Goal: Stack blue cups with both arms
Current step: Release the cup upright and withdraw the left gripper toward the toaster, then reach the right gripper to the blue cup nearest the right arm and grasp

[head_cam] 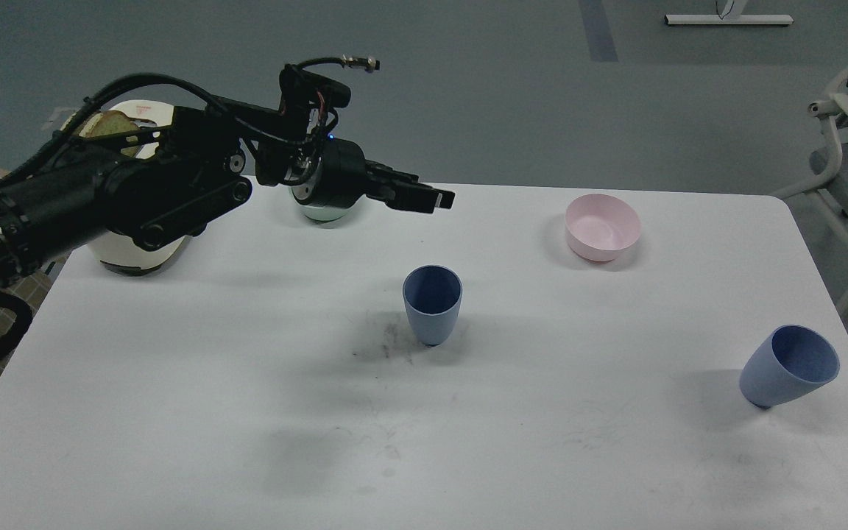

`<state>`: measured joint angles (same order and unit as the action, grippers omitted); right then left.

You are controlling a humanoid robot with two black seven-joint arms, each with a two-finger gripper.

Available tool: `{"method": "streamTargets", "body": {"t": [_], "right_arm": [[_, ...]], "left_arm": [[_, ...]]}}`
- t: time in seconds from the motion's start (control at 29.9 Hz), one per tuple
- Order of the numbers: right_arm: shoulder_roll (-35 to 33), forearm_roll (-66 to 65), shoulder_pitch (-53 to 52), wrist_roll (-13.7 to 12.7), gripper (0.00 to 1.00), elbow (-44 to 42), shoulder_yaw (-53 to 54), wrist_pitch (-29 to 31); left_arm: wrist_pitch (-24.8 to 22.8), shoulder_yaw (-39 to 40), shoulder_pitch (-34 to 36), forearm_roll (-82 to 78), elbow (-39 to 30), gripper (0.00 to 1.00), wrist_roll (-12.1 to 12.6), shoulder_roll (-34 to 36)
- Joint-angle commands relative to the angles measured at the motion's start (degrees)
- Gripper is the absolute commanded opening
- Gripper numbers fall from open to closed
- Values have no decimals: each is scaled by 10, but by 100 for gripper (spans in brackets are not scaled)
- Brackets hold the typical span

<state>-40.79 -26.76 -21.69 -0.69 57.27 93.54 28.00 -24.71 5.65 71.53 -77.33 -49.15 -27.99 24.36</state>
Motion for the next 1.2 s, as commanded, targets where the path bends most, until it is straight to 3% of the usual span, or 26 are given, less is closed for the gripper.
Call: {"method": "streamTargets", "body": {"t": [0.0,0.2,0.4,0.5,0.67,0.74,1.0,1.17], "right_arm": [[-28,-40,13,0,100,47,1,0],[-53,-143,14,1,100,78,1,0],[-73,-298,31,8,100,124,-1,0],[-88,-429,70,45,100,170,-11,0],[-120,-637,165,148,100,217,-25,0],[-124,-686,195,163,100,224,-25,0],[-183,-749,309,168,100,281,-27,0],[-177,-805,351,168,100,291,-31,0]], "left_arm": [[9,78,-9,162,14,95,0,32],[8,230,-83,390,14,97,0,92],[2,311,-169,479,26,97,0,138],[8,342,-228,513,26,97,0,147],[21,360,-265,543,24,97,0,153],[21,361,-267,557,25,97,0,162],[19,360,-267,564,17,97,0,163],[19,360,-267,564,17,97,0,162]]}}
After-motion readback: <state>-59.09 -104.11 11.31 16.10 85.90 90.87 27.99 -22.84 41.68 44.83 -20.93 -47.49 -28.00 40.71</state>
